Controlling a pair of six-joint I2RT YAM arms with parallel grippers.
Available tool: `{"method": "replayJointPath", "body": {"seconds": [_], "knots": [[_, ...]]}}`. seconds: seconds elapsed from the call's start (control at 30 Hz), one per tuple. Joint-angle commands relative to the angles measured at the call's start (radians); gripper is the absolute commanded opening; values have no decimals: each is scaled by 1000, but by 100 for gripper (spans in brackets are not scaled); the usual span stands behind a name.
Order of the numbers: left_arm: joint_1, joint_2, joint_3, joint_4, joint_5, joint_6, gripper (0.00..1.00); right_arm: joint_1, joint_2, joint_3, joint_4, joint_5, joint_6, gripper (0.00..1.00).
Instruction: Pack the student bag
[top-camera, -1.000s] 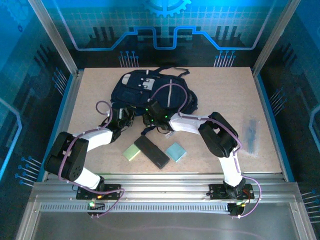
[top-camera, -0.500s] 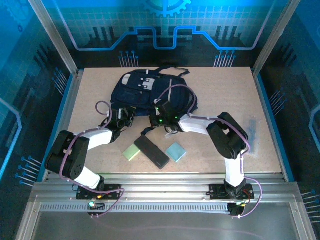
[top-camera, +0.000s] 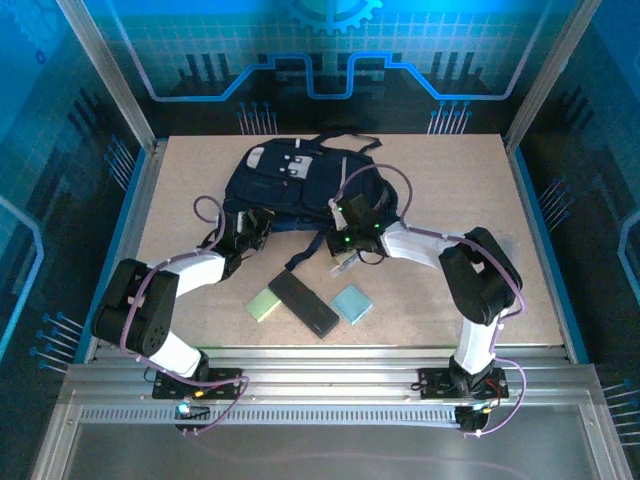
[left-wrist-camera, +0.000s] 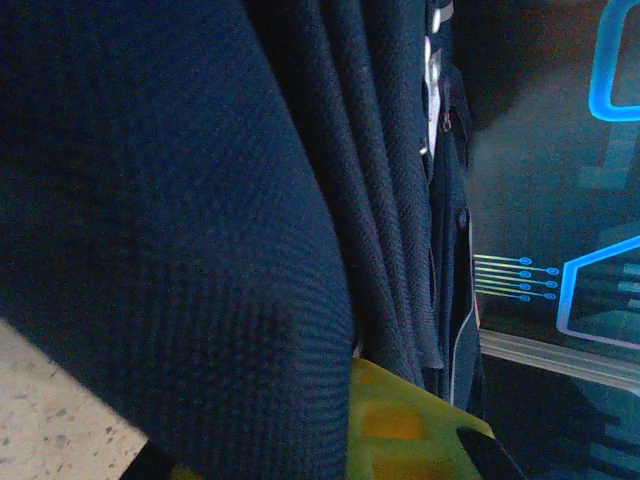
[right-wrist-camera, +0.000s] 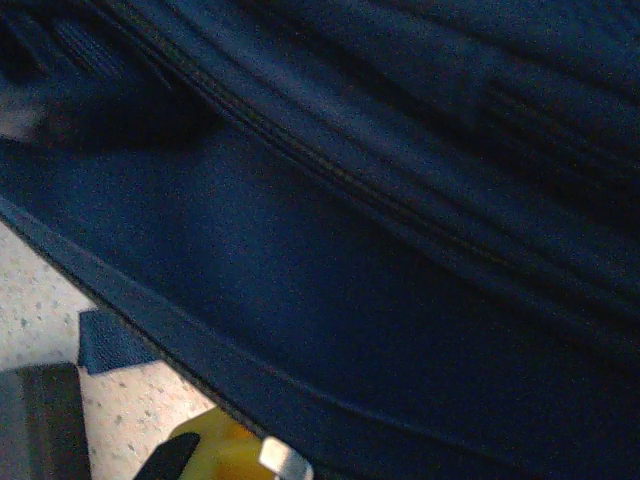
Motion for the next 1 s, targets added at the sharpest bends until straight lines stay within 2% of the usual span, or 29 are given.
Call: {"method": "replayJointPath", "body": {"seconds": [0.0, 0.2, 0.33, 0.47, 0.53, 0.6, 0.7, 0.83, 0.97], "knots": [[59, 32, 77, 2, -18, 88, 0, -57, -68, -7, -201, 69, -99, 0], [128, 127, 169, -8, 1, 158, 0, -147, -102, -5, -365, 66, -152, 0], [156, 227, 267, -14, 31, 192, 0, -163, -102, 0, -428, 50, -161, 0], [177, 348, 405, -19, 67, 236, 3, -154, -89, 26, -429, -90, -116, 0], [189, 403, 478, -41, 139, 224, 15, -140, -73, 49, -385, -182, -76, 0], [187, 415, 497, -47, 169, 209, 41, -119, -42, 95, -334, -249, -30, 0], [184, 360, 433, -38, 166, 184, 57, -96, 19, 192, -289, -287, 24, 0], [178, 251, 283, -7, 165, 115, 75, -92, 101, 324, -273, -345, 94, 0], [139, 182, 144, 92, 179, 9, 81, -82, 175, 427, -255, -458, 156, 0]]}}
